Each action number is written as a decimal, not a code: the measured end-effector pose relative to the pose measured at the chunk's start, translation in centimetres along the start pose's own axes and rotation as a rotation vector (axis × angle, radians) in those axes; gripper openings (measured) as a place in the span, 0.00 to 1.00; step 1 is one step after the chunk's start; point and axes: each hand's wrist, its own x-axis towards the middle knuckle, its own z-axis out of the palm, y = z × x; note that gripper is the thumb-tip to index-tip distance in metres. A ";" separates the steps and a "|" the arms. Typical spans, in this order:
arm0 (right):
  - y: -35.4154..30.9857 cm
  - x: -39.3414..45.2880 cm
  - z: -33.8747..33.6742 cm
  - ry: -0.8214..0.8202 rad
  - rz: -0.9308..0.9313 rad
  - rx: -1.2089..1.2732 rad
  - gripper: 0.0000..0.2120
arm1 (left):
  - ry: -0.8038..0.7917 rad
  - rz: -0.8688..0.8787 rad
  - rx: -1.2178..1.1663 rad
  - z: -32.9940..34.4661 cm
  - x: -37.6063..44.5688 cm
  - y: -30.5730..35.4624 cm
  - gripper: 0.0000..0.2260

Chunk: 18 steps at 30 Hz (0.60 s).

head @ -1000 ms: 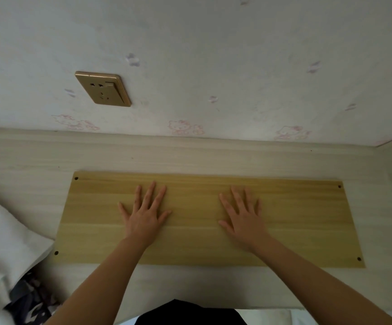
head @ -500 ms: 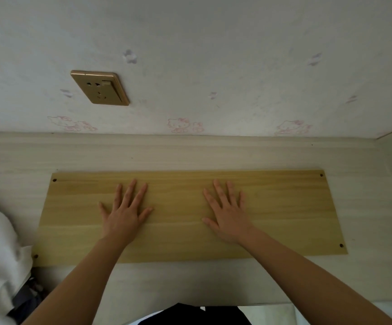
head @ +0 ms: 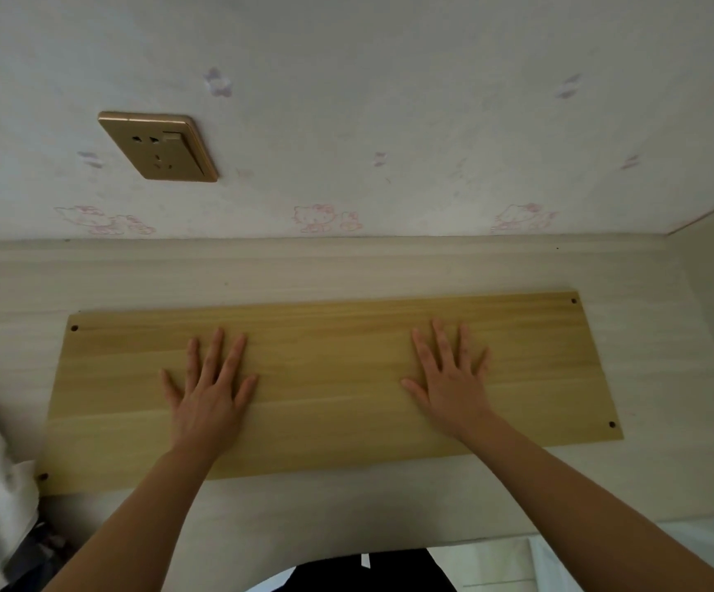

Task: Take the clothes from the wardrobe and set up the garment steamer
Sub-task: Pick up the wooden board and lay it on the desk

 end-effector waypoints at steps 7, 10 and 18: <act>-0.6 1.2 -0.3 0.026 0.000 -0.001 0.38 | 0.024 -0.002 -0.019 -0.3 1.1 -0.4 0.29; -0.9 1.4 -0.4 0.020 0.005 -0.015 0.39 | 0.026 0.002 -0.018 -0.4 1.4 -0.6 0.29; -2.4 0.9 -1.9 0.036 0.029 0.061 0.36 | 0.008 -0.020 -0.048 -0.9 1.3 0.1 0.27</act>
